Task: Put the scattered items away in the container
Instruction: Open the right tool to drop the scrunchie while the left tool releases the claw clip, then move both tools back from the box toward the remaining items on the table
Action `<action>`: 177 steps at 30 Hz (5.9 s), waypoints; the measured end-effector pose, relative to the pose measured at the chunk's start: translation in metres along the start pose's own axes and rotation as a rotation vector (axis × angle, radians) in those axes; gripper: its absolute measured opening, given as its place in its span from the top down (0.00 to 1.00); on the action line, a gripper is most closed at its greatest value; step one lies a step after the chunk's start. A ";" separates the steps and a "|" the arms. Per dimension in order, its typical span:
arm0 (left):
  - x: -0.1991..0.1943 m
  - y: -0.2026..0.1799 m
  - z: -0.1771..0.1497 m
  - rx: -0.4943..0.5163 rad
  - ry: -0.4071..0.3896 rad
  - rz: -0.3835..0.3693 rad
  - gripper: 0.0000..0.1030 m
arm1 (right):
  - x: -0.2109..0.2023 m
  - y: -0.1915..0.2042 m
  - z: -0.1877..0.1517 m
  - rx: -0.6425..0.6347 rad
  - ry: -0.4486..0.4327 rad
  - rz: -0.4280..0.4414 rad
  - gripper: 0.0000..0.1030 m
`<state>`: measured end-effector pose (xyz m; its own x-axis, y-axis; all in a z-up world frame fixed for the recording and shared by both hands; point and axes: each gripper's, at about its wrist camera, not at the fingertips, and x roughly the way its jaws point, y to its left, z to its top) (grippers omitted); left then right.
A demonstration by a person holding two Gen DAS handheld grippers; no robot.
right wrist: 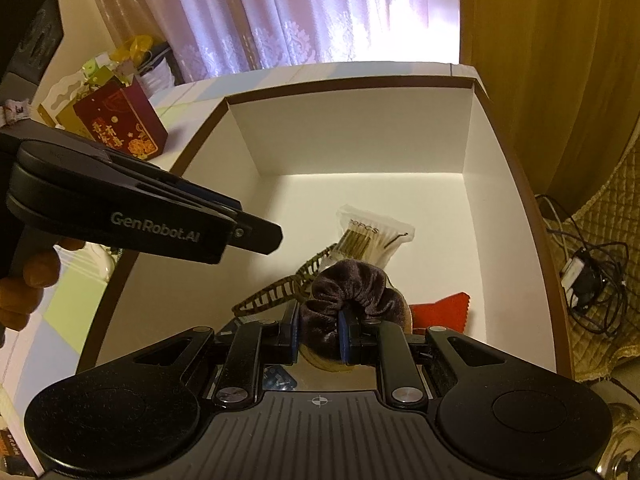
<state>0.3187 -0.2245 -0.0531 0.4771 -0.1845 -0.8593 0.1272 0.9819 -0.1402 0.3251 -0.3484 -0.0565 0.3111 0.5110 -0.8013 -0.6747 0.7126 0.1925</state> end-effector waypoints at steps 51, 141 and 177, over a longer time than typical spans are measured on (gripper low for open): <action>-0.060 -0.031 -0.031 0.047 -0.071 0.011 0.18 | -0.063 0.022 -0.029 0.014 -0.117 -0.152 0.00; -0.210 0.196 -0.250 -0.196 -0.003 0.136 0.05 | -0.008 0.290 -0.080 -0.010 -0.007 -0.064 0.00; -0.127 0.264 -0.205 -0.280 0.030 0.188 0.08 | 0.083 0.248 -0.028 0.102 -0.049 -0.100 0.00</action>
<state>0.1133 0.0673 -0.0824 0.4434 -0.0016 -0.8963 -0.2062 0.9730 -0.1037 0.1647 -0.1426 -0.0916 0.4075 0.4557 -0.7914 -0.5678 0.8052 0.1712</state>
